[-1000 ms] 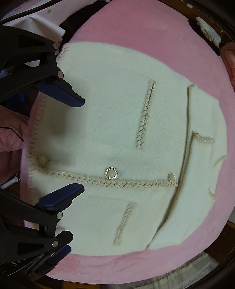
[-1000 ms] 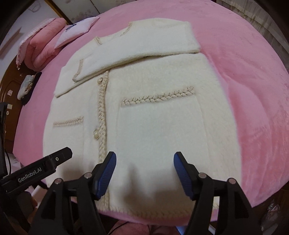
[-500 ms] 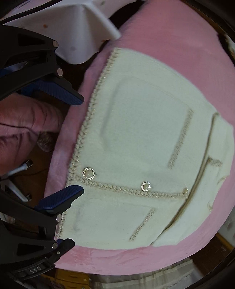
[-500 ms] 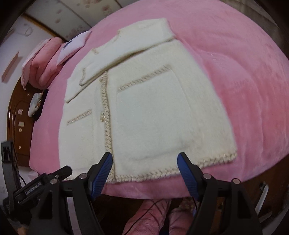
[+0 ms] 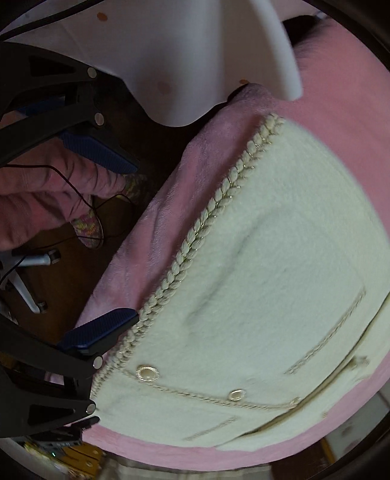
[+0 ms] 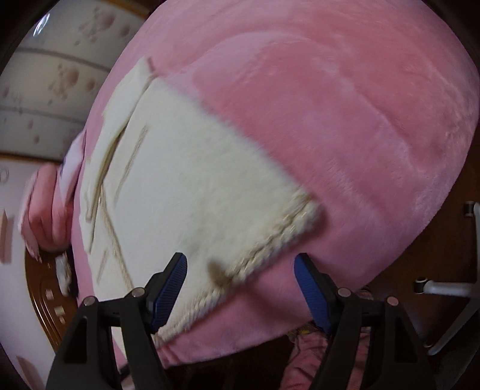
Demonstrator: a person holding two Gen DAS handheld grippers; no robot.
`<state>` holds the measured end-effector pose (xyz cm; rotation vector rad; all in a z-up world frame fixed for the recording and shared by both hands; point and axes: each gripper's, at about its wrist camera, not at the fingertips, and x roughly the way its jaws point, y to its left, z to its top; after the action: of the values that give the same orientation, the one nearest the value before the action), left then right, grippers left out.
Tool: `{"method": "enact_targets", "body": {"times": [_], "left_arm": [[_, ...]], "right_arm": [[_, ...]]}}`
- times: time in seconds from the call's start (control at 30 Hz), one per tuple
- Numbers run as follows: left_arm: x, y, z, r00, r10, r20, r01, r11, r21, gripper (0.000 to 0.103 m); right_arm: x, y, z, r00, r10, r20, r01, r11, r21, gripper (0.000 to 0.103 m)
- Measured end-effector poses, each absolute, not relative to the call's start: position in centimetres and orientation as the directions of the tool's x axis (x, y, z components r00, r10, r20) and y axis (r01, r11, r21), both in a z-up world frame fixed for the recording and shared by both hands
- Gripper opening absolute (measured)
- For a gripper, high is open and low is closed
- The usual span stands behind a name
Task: Fold large clothes
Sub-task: 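Grasp the braided hem of the cardigan with both tools and lift it, then fold the held hem up over the body toward the collar with both tools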
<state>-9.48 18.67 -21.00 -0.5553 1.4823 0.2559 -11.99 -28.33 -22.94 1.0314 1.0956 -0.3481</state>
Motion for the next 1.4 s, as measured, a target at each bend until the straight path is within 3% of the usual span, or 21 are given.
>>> {"method": "enact_targets", "body": {"times": [0.13,0.2,0.23,0.27,0.53,0.73,0.8,0.83,0.87,1.0,1.1,1.17,1.3,1.4], "left_arm": [[-10.0,19.7,-21.9,0.142,-0.188,-0.972,-0.547,0.803,-0.235,0.090],[-10.3,20.4,-22.4,0.160,-0.171,-0.972,-0.579,0.781,-0.232,0.090],[-10.4,20.7,-22.6,0.167,-0.160,-0.973,-0.592,0.773,-0.229,0.090],[-10.5,21.1,-22.8,0.183,-0.144,-0.973,-0.610,0.759,-0.227,0.090],[-11.7,24.3,-24.4,0.290,0.089,-0.953,-0.713,0.685,-0.153,0.090],[-11.2,25.4,-24.7,0.378,0.189,-0.906,-0.744,0.645,-0.176,0.090],[-10.6,25.5,-24.9,0.404,0.178,-0.897,-0.736,0.646,-0.203,0.086],[-10.1,25.5,-25.0,0.415,0.153,-0.897,-0.728,0.647,-0.226,0.075],[-9.6,25.6,-25.3,0.423,0.125,-0.897,-0.722,0.645,-0.251,0.072],[-8.2,25.2,-25.8,0.377,0.126,-0.918,-0.739,0.638,-0.216,0.074],[-8.2,25.8,-26.4,0.385,0.093,-0.918,-0.763,0.592,-0.260,0.073],[-8.2,25.8,-26.1,0.409,0.077,-0.909,-0.774,0.557,-0.301,0.062],[-8.9,25.9,-24.6,0.425,0.072,-0.903,-0.763,0.566,-0.313,0.015],[-9.4,26.1,-23.3,0.484,-0.012,-0.875,-0.734,0.538,-0.414,0.012]], "right_arm": [[-11.2,-29.8,-23.3,0.514,0.182,-0.838,0.699,0.477,0.532,0.073],[-10.7,-30.4,-23.3,0.530,0.171,-0.831,0.710,0.447,0.545,0.059],[-10.5,-30.6,-23.2,0.538,0.173,-0.825,0.710,0.435,0.554,0.041],[-10.3,-30.6,-23.1,0.556,0.194,-0.808,0.695,0.424,0.580,0.029],[-8.3,-28.3,-17.7,0.653,0.147,-0.743,0.584,0.527,0.617,0.025],[-7.1,-28.5,-15.6,0.668,0.174,-0.723,0.542,0.551,0.634,0.025],[-6.7,-28.6,-15.3,0.661,0.185,-0.727,0.534,0.565,0.629,0.025],[-6.6,-28.6,-15.2,0.656,0.191,-0.730,0.529,0.574,0.625,0.025],[-6.3,-28.6,-15.0,0.653,0.198,-0.731,0.520,0.584,0.623,0.025],[-5.9,-27.8,-14.6,0.653,0.210,-0.728,0.494,0.611,0.619,0.025],[-6.0,-27.8,-14.5,0.651,0.219,-0.727,0.488,0.612,0.622,0.025],[-6.0,-28.2,-14.5,0.655,0.235,-0.718,0.483,0.600,0.637,0.025],[-5.8,-28.2,-14.4,0.643,0.266,-0.718,0.468,0.606,0.643,0.025],[-5.6,-28.1,-14.0,0.639,0.299,-0.709,0.448,0.605,0.658,0.025]]}}
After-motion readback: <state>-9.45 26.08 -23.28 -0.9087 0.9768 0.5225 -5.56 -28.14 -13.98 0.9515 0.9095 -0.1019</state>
